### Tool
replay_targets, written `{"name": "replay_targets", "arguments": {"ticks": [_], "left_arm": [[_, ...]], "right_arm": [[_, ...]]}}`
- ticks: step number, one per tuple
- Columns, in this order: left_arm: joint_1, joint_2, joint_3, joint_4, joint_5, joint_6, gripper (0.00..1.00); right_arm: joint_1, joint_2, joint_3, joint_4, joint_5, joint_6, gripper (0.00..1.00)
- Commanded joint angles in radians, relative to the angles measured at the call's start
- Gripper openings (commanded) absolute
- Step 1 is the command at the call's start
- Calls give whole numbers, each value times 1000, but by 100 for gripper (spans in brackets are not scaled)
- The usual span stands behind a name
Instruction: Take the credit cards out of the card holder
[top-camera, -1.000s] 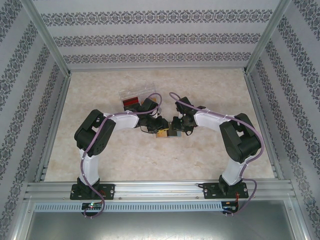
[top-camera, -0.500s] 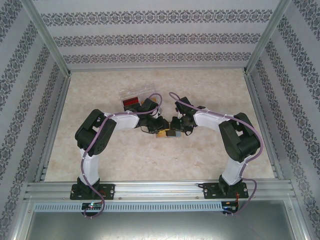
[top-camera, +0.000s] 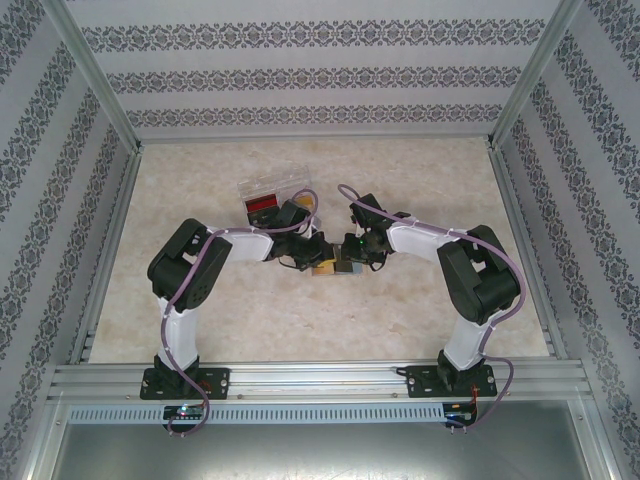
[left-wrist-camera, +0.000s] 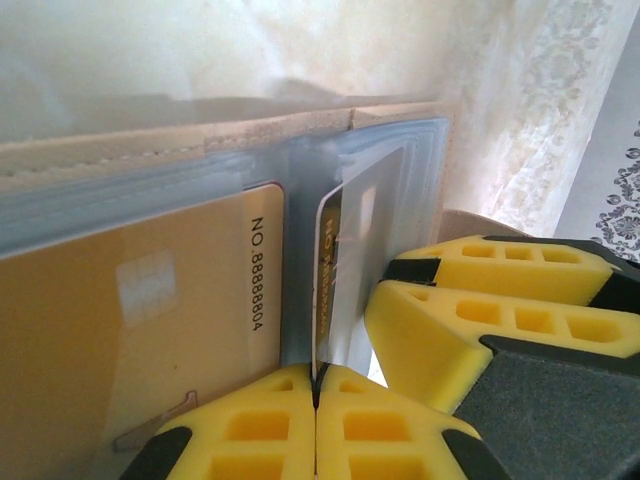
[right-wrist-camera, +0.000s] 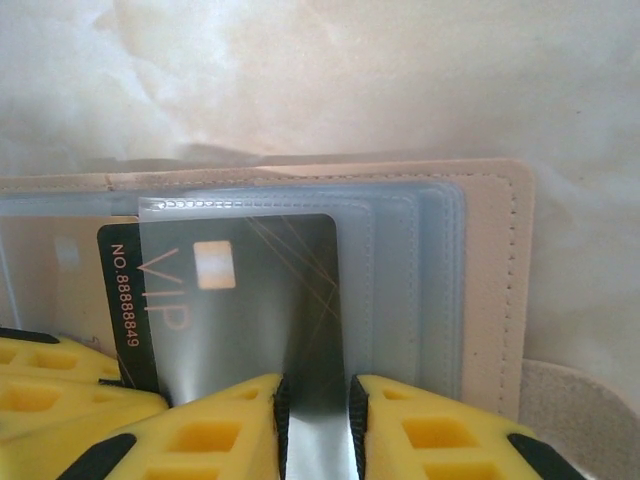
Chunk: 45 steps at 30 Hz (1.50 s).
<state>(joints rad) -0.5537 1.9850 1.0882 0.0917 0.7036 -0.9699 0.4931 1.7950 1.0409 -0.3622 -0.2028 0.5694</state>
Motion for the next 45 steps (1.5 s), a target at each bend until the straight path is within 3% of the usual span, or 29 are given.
{"name": "replay_targets", "arguments": {"ticks": [1,12,15,20,24,30,34,38,45], "left_arm": [[17,-40,-44,3,-5,6,6],[49,-196,-85,-240,-76,218,4],[51,-239,-31,-381,-112,342,0],[64,-285,74,-524,-124,570,0],[96,-298,137,-543,-41,624,0],[106,-345,205,-563,4,694,0],[114,-377,223,-542,64,690,0],[146,-391,220,-474,159,602,0],[194,-389,159,-272,275,374,0]], "right_arm": [[-5,32,-4,-47,55,8,27],[-14,-6,-2,-21,12,12,27],[-30,-73,-10,19,-52,4,33],[-83,-185,-50,201,-287,-27,50],[-118,-199,-33,277,-458,-63,61],[-190,-158,79,231,-654,-201,69],[-214,-111,144,249,-769,-200,73],[-211,-91,171,302,-842,-150,73],[-207,-114,159,398,-942,-49,56]]}}
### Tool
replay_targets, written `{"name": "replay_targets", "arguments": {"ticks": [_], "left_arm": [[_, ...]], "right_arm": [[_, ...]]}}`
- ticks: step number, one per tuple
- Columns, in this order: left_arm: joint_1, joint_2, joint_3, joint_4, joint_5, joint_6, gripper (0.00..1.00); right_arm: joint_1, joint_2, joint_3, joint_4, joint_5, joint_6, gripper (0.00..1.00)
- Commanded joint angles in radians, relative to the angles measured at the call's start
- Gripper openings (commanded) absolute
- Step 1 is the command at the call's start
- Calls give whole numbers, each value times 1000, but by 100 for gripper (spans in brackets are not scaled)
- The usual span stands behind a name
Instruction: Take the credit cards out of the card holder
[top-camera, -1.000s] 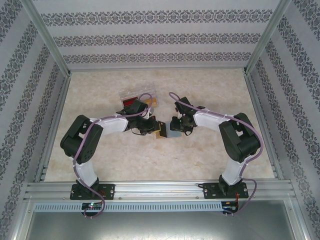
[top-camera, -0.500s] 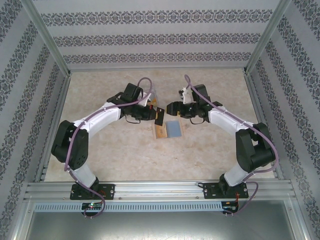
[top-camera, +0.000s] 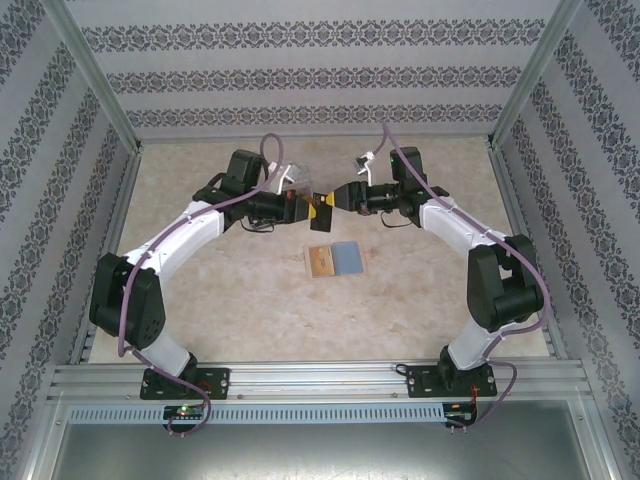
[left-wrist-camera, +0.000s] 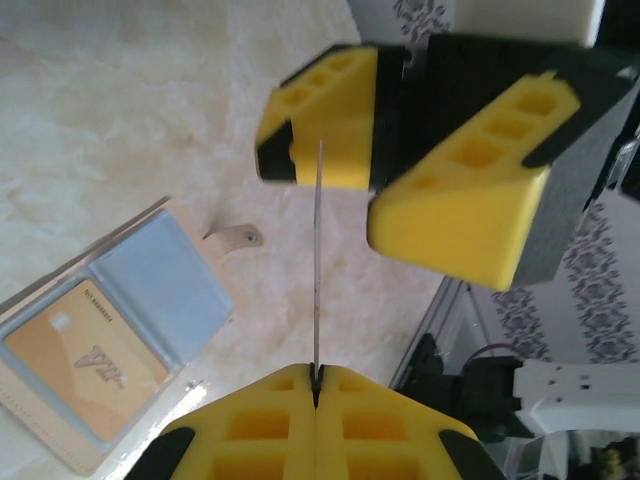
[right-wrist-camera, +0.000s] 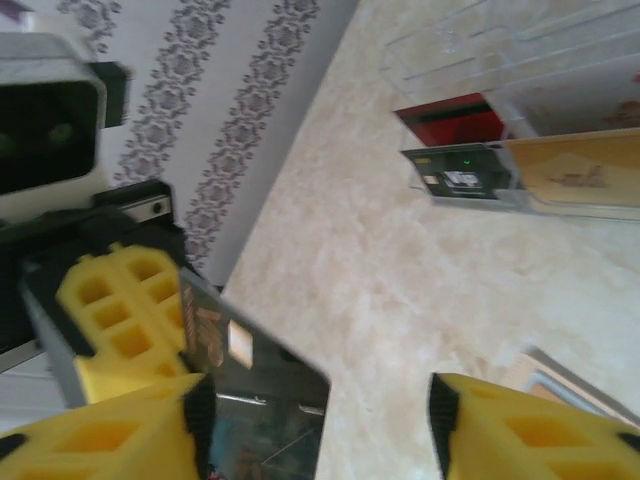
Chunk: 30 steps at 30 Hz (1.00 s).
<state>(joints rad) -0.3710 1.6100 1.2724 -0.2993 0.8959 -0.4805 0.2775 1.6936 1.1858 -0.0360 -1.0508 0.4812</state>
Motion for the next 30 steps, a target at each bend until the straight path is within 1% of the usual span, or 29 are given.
{"name": "replay_targets", "arguments": {"ticks": [1,6,8,10,12,13,14,15,16,17,20,21,24,28,29,30], "left_arm": [[12,-18,-36,152,97,-138,0],[13,-37,-85,262,126,-234,0],[13,-47,-105,308,129,-272,0],[14,-57,-116,327,123,-304,0],[13,-71,-124,331,83,-354,0],[12,-84,-139,347,57,-388,1],[10,-102,-162,380,26,-435,11],[8,-125,-193,428,-2,-476,18],[7,-143,-216,464,-25,-513,24],[5,-164,-243,494,-54,-549,33],[-9,-208,-298,575,-119,-620,48],[-15,-215,-314,609,-131,-643,48],[-25,-212,-325,702,-120,-684,50],[-39,-188,-311,742,-139,-700,52],[-39,-180,-312,766,-135,-712,51],[-39,-173,-311,796,-131,-723,48]], "right_arm": [[11,-15,11,80,-103,47,52],[11,-11,9,162,-127,133,40],[12,-11,9,189,-133,164,34],[13,-13,8,213,-128,193,25],[14,-22,9,226,-114,222,6],[16,-31,6,233,-102,230,3],[17,-48,-7,246,-74,242,2],[19,-68,-23,266,-47,260,0],[21,-77,-33,288,-35,284,0],[21,-85,-41,316,-29,318,0],[23,-96,-67,418,9,433,0],[23,-97,-69,433,26,466,0],[32,-88,-84,503,40,554,0],[50,-75,-84,540,43,623,0],[55,-74,-87,541,49,631,0],[59,-74,-85,541,54,633,0]]}}
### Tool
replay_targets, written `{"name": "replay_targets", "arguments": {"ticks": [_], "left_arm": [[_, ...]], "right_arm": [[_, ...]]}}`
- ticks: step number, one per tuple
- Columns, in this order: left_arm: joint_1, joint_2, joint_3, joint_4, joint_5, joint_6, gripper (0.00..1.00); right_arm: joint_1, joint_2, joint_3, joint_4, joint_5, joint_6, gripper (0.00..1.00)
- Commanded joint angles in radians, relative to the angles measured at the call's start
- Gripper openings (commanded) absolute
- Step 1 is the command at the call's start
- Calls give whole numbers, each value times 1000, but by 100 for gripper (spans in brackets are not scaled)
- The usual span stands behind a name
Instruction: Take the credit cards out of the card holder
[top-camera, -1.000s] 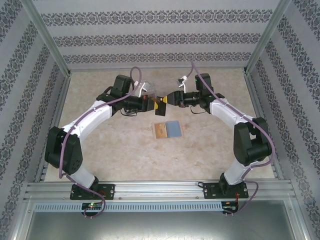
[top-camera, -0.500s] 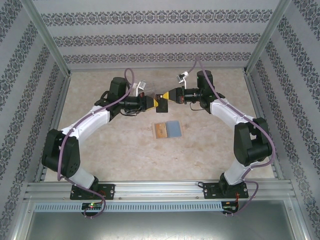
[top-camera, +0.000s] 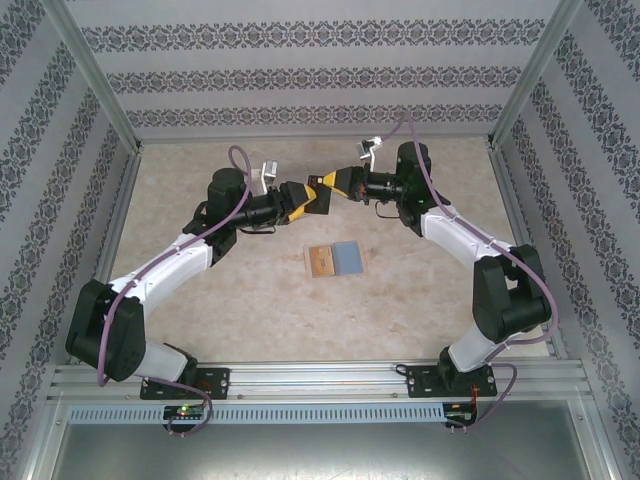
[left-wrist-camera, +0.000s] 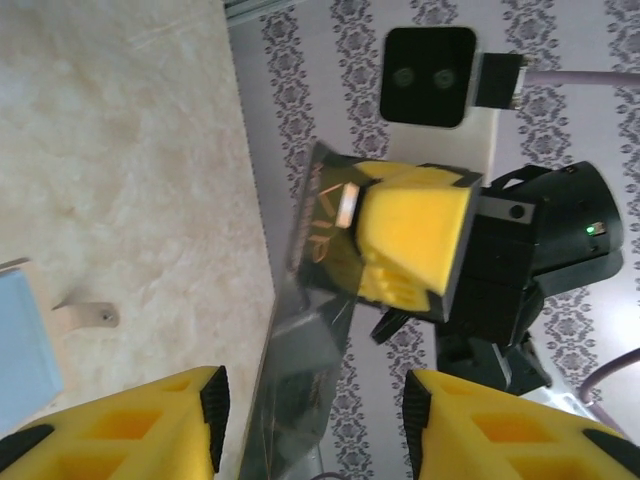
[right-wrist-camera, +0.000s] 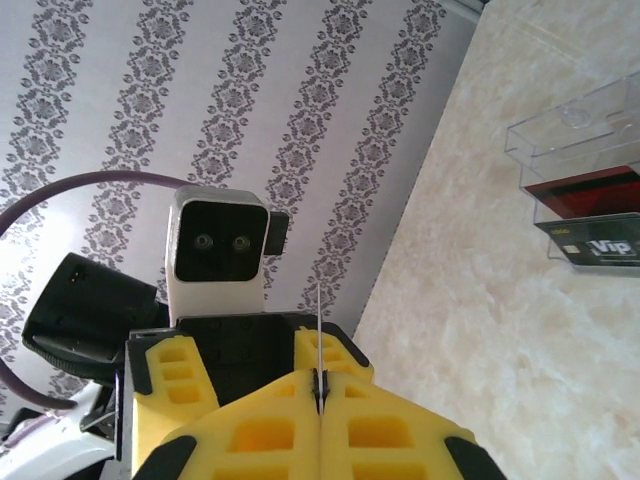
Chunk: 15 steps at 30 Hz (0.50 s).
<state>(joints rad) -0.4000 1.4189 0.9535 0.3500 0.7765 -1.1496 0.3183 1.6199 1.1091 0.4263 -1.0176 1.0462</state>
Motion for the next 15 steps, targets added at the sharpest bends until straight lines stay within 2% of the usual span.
{"name": "replay_targets", "arguments": {"ticks": [1,3,9,13,15], "left_arm": [[-10,22,9,161,-14,-59,46],[-10,28,17,171,-27,-54,36],[-2,64,53,185,-24,-31,23],[5,79,64,140,-23,56,11],[9,87,68,99,-35,126,0]], "right_arm": [[20,0,-10,77,27,69,0],[21,3,-14,87,34,84,1],[16,-9,-45,73,43,76,1],[3,-15,-60,48,42,56,4],[-7,-12,-58,16,34,28,9]]}}
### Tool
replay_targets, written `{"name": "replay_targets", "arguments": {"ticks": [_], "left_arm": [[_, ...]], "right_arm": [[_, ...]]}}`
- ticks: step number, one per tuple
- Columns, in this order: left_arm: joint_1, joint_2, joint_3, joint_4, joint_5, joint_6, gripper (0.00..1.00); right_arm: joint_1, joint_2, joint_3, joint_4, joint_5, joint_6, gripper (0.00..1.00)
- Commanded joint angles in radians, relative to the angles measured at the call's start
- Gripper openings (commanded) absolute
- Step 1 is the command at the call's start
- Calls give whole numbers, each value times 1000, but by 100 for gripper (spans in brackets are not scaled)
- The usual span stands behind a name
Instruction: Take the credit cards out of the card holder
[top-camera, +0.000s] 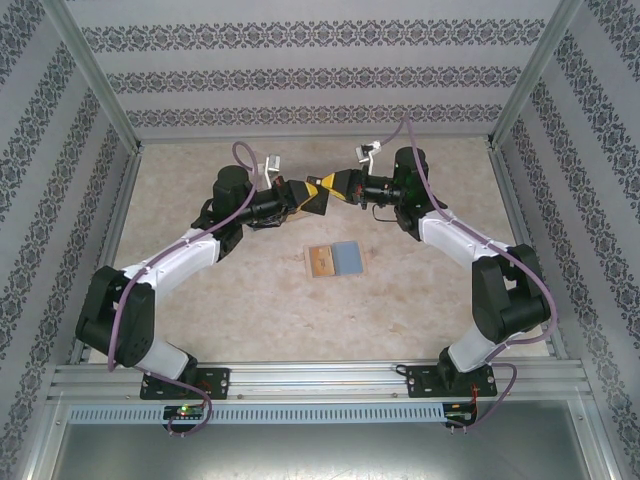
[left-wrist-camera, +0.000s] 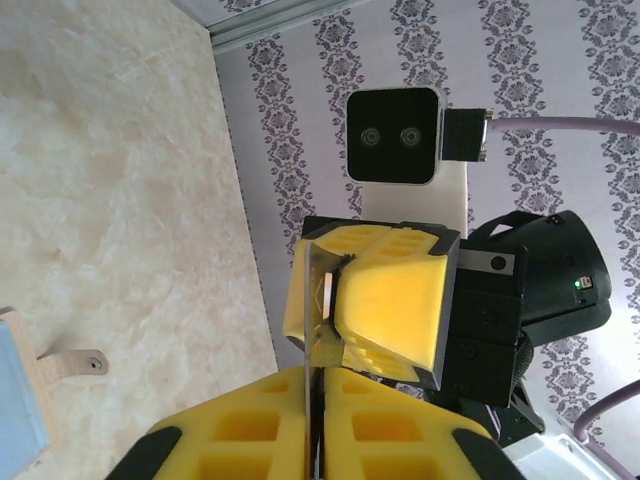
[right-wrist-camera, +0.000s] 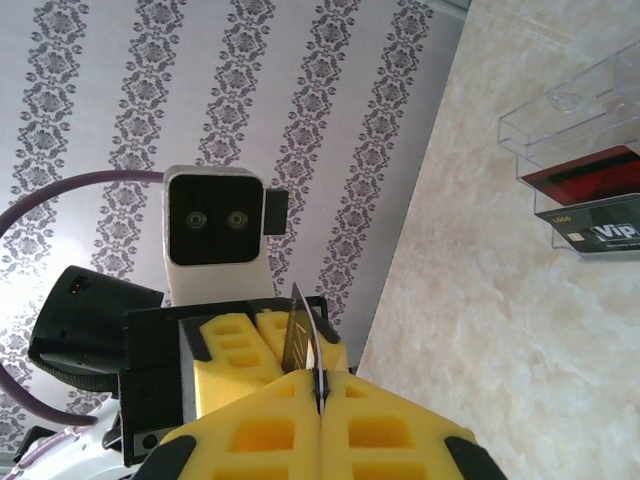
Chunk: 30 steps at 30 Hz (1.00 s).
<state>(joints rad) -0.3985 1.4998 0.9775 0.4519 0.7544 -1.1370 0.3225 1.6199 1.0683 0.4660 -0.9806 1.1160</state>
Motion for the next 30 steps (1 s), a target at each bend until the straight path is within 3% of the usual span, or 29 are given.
{"name": "replay_targets", "arguments": {"ticks": [1,7,12,16,24,27,30], "left_arm": [[10,11,46,-24,-20,144,0],[28,25,85,-272,-68,425,0],[37,45,168,-596,-258,758,0],[62,91,230,-734,-326,940,0],[69,101,261,-829,-521,1343,1],[93,132,308,-896,-499,1450,2],[100,167,324,-935,-482,1637,2]], "right_arm": [[-15,-14,-24,-36,0,-60,14],[-30,-60,-26,-311,115,-286,55],[-20,-83,39,-687,363,-526,78],[-13,-108,-5,-714,468,-563,92],[10,-145,-56,-706,530,-604,98],[8,-145,-49,-719,532,-616,98],[7,-157,-50,-741,539,-636,98]]}}
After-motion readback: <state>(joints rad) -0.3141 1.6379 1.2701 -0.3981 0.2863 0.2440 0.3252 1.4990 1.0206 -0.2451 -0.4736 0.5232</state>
